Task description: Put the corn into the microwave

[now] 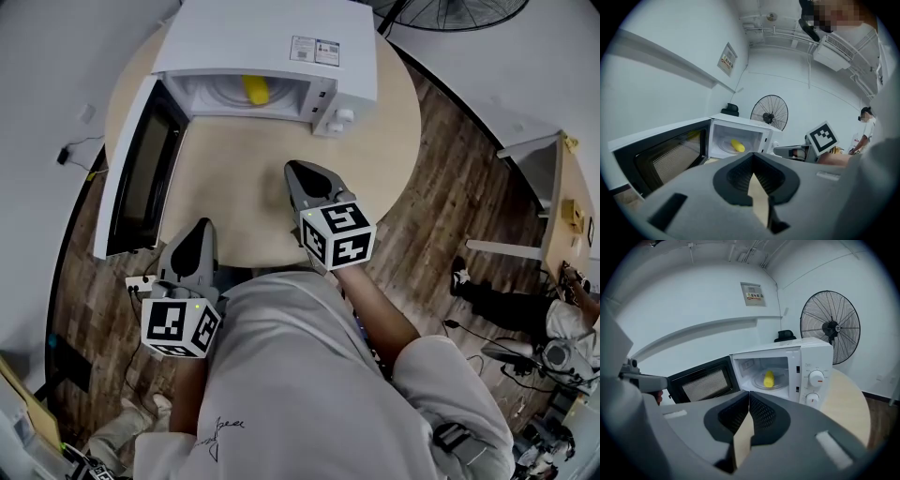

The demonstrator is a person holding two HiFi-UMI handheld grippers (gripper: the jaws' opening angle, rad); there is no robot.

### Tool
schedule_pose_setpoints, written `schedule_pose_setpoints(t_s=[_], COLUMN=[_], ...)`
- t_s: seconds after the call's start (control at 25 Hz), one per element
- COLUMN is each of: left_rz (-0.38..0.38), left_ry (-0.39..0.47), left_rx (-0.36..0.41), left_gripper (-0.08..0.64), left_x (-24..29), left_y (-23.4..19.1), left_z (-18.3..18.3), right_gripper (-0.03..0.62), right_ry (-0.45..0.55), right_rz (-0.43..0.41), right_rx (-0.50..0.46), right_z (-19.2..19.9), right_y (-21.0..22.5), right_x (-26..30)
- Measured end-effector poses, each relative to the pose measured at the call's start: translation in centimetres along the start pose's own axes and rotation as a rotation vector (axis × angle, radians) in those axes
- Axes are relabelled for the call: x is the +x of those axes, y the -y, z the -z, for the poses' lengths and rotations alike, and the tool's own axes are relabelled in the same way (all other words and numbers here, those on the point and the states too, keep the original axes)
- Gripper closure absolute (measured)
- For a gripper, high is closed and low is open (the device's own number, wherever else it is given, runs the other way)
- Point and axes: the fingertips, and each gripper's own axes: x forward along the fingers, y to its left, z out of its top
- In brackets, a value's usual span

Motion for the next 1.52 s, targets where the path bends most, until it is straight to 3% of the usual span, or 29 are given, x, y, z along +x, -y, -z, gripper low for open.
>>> schedule_pose_setpoints(t_s=[0.84,1.52], left_rz=[-0.066,-0.120], left_ry=[-0.020,-0.046], left_rx=[-0.035,-0.052], left_gripper=[0.571,0.572], left_x=[-0.4,-1.2], left_y=[-1.4,-3.1], left_z=[0.6,1.5], right_gripper=[0.580,0.581], right_ry=[-0.016,-0.022], right_rz=[-0.100,-0.105], right_rx=[0.006,-0.002], right_z=[0.7,0.2], right_y=[0.0,-0.8], right_x=[-4.7,-5.6])
